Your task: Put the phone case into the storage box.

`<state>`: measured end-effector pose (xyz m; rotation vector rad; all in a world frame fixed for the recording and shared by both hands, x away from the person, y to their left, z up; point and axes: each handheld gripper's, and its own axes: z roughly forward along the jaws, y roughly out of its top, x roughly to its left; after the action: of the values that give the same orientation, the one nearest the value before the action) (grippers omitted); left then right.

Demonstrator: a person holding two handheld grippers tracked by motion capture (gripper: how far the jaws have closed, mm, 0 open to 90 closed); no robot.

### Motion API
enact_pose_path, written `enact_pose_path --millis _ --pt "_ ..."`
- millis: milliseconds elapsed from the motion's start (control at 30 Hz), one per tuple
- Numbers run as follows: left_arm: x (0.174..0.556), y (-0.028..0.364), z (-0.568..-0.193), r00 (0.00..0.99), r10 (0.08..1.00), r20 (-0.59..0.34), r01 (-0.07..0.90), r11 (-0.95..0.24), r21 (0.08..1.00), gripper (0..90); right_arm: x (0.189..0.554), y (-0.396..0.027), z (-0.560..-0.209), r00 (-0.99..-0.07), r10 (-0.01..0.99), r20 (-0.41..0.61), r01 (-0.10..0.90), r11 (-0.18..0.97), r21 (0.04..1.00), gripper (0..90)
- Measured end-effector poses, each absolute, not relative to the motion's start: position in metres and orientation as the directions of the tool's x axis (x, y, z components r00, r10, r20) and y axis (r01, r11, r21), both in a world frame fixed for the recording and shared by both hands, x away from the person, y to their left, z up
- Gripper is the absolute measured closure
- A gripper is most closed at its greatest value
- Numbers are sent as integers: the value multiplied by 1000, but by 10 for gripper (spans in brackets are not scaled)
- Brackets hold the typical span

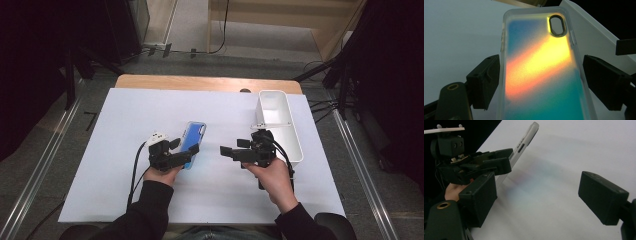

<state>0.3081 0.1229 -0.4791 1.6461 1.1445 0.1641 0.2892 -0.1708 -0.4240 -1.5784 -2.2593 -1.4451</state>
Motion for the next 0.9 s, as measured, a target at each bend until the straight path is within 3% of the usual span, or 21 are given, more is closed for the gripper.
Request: enact_pose_path --millis 900 --pt "302 114 -480 536 724 -435 588 50 808 167 319 -157 -418 -450 715 535 768 4 641 139"
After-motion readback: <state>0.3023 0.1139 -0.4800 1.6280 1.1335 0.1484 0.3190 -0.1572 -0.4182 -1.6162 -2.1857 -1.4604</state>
